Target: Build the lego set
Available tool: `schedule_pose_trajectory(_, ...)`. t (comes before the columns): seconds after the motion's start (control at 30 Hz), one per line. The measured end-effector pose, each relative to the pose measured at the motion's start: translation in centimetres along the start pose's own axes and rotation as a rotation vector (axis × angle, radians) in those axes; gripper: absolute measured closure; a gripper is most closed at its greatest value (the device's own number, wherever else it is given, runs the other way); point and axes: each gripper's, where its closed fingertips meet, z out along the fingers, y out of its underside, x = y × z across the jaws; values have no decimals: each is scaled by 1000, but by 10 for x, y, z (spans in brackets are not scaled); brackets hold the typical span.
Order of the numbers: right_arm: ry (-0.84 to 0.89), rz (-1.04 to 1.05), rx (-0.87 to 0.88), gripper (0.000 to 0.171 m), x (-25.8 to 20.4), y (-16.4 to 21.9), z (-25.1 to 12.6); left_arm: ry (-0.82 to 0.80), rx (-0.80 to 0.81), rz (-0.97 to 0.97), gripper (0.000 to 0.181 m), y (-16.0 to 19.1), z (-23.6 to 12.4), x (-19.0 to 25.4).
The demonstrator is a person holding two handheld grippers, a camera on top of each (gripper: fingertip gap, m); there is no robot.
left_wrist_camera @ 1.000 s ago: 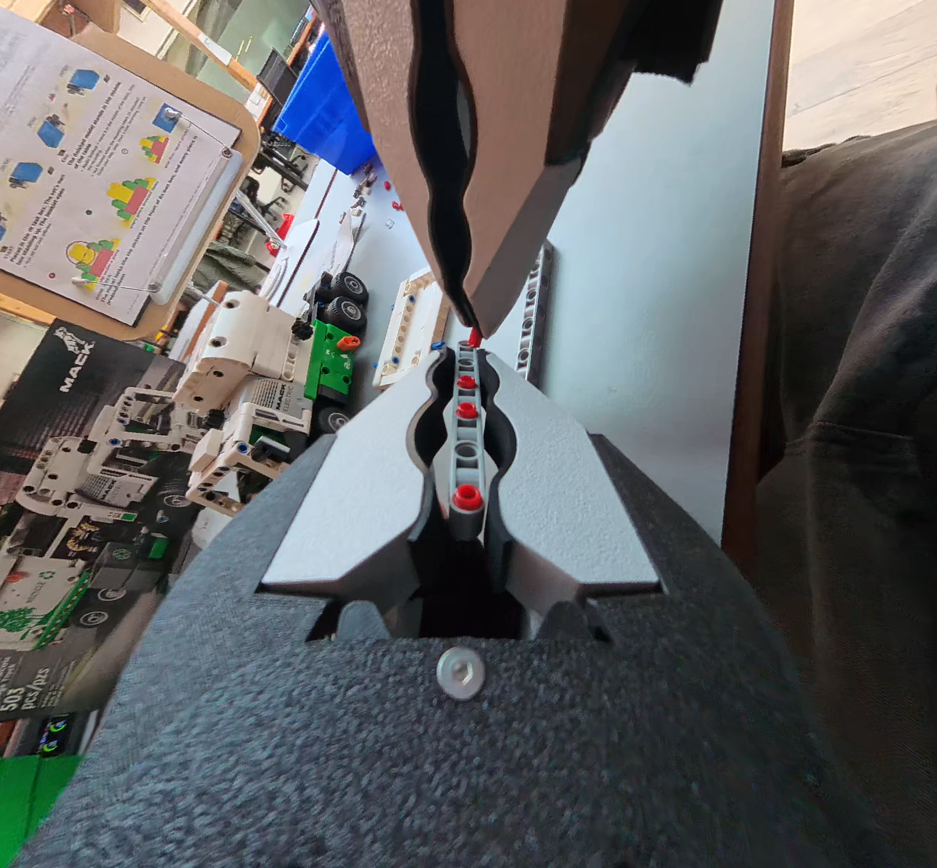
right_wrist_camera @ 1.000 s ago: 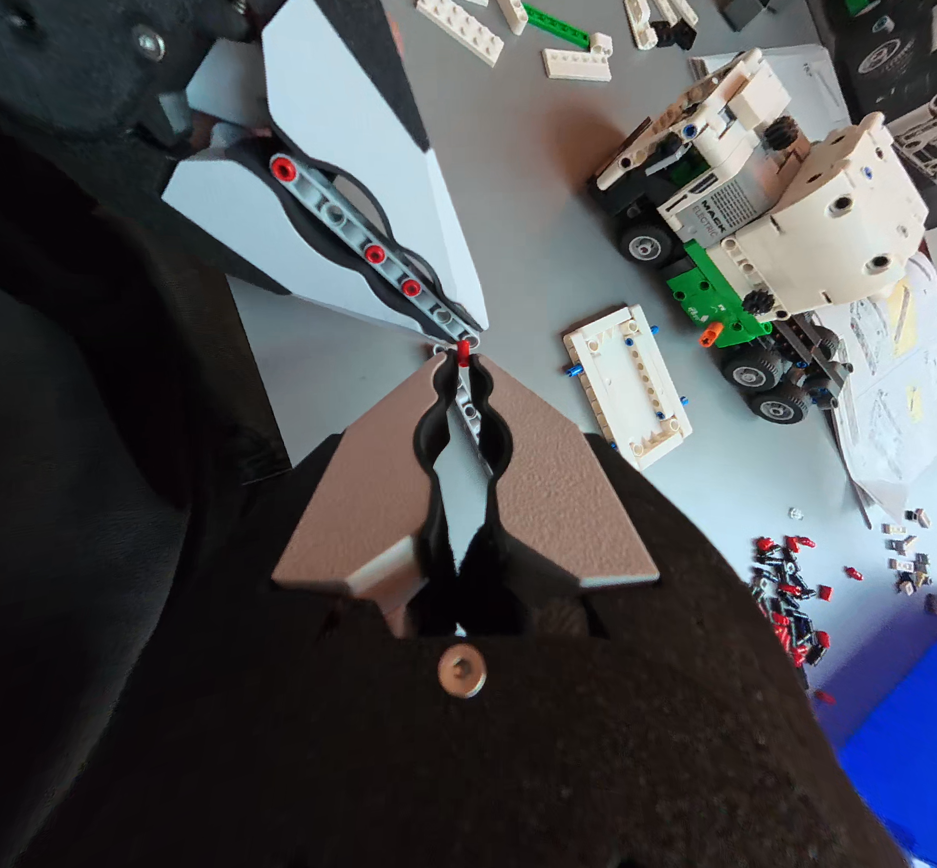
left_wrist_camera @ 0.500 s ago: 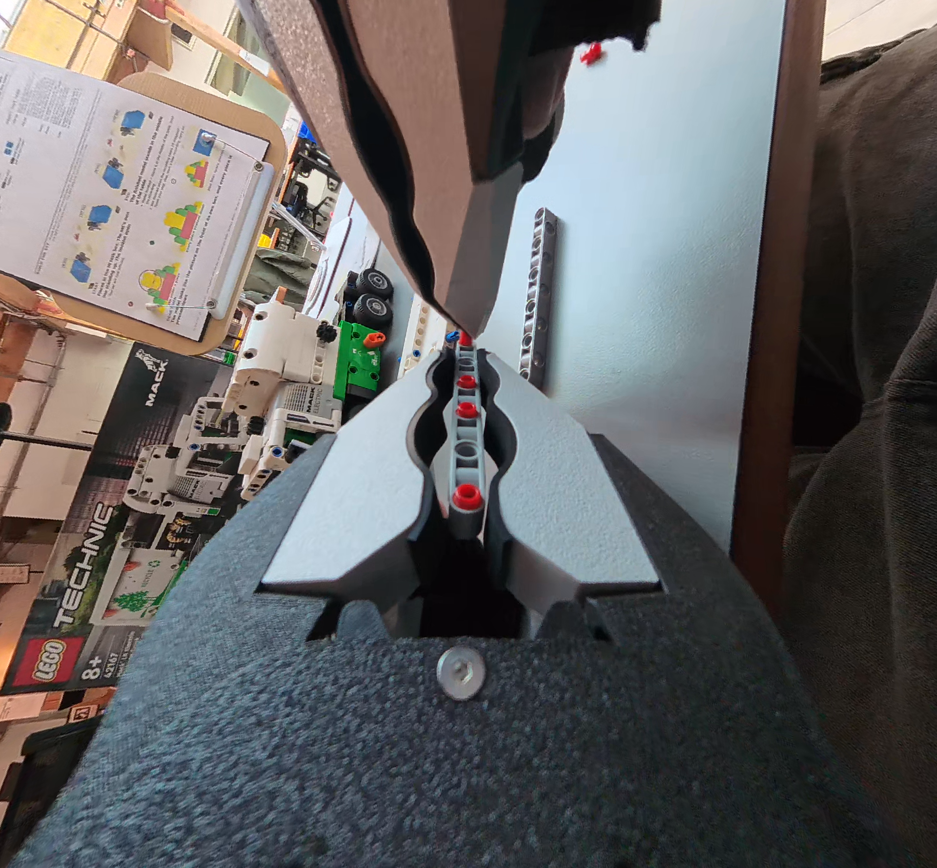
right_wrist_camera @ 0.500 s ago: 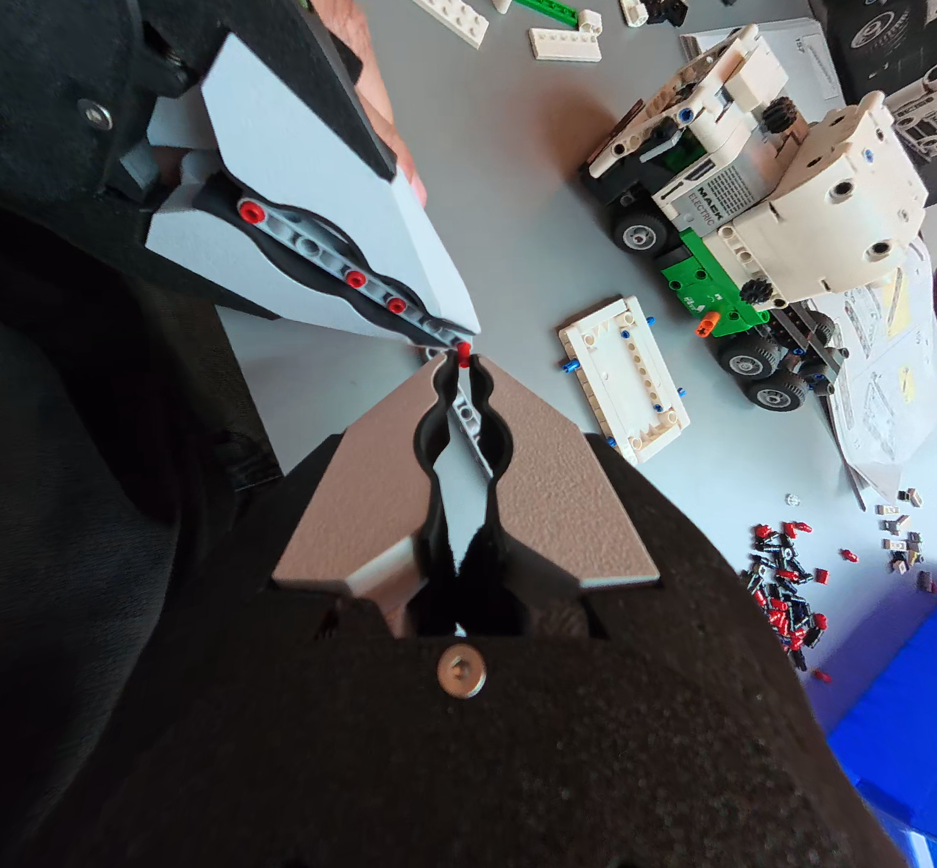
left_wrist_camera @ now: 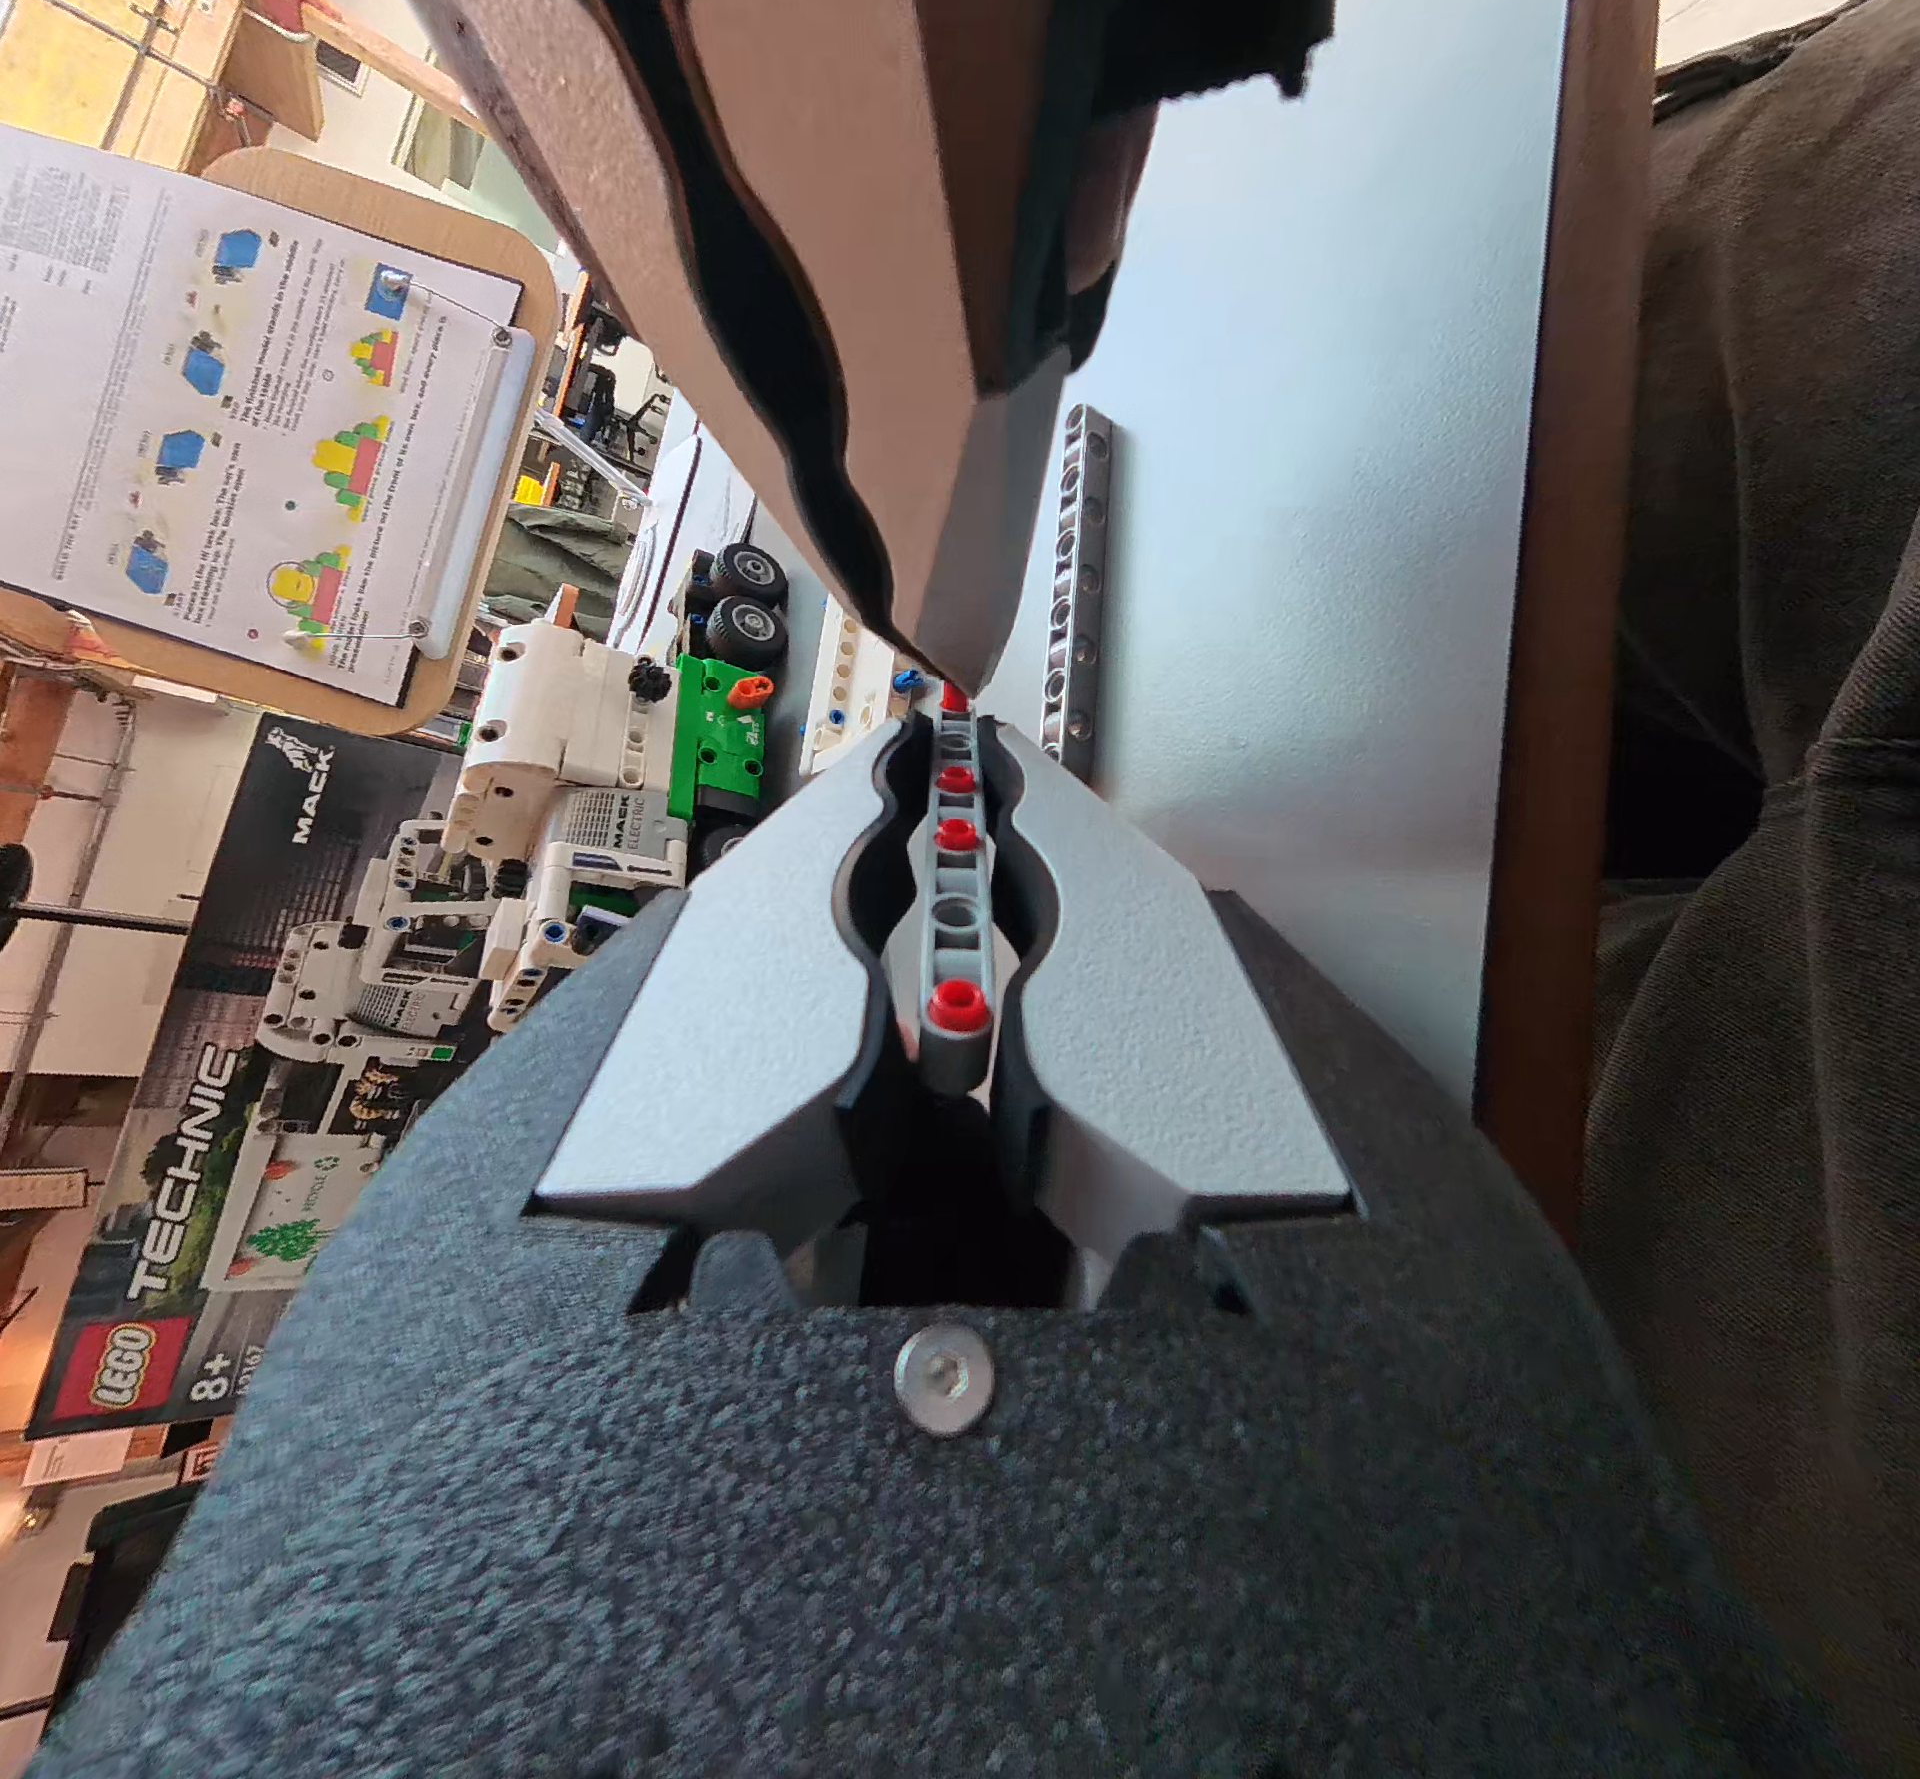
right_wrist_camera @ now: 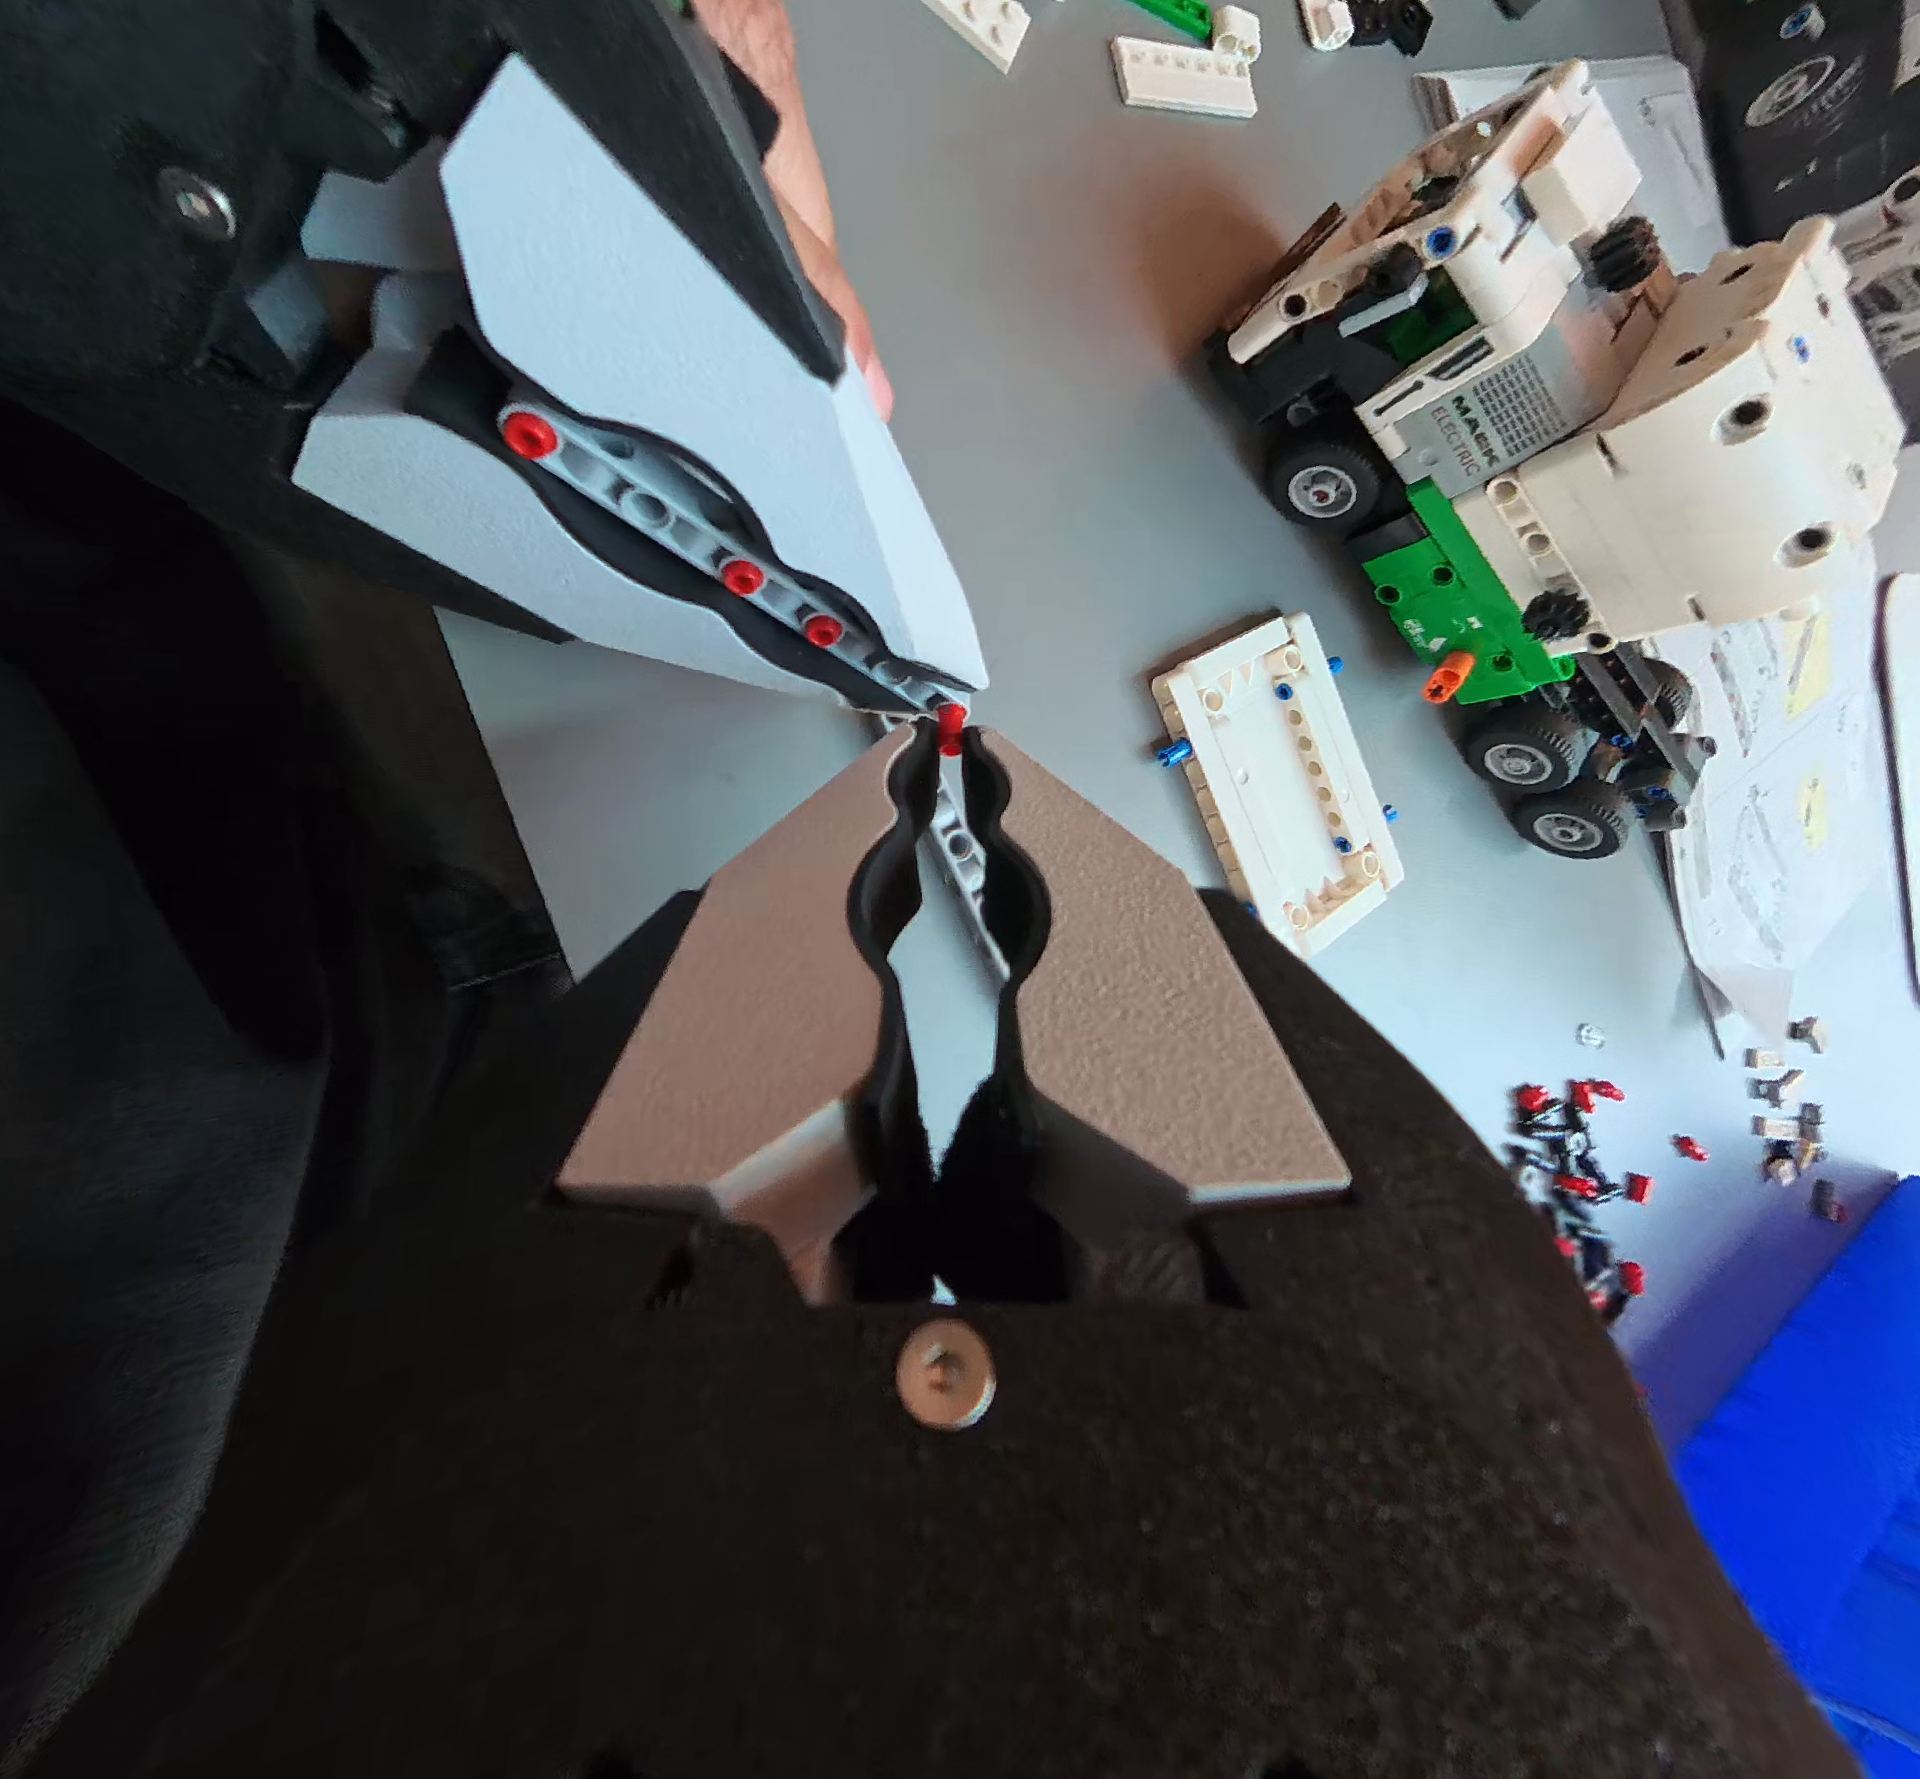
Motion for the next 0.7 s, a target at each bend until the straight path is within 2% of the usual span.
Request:
schedule_pose_trajectory(0.47,25,-84,-2,168,-2,3,5,10,-23,30,175,2,2,3)
schedule_pose_trajectory(0.7,-118,213,73,168,-2,2,4,-26,-28,77,175,2,2,1)
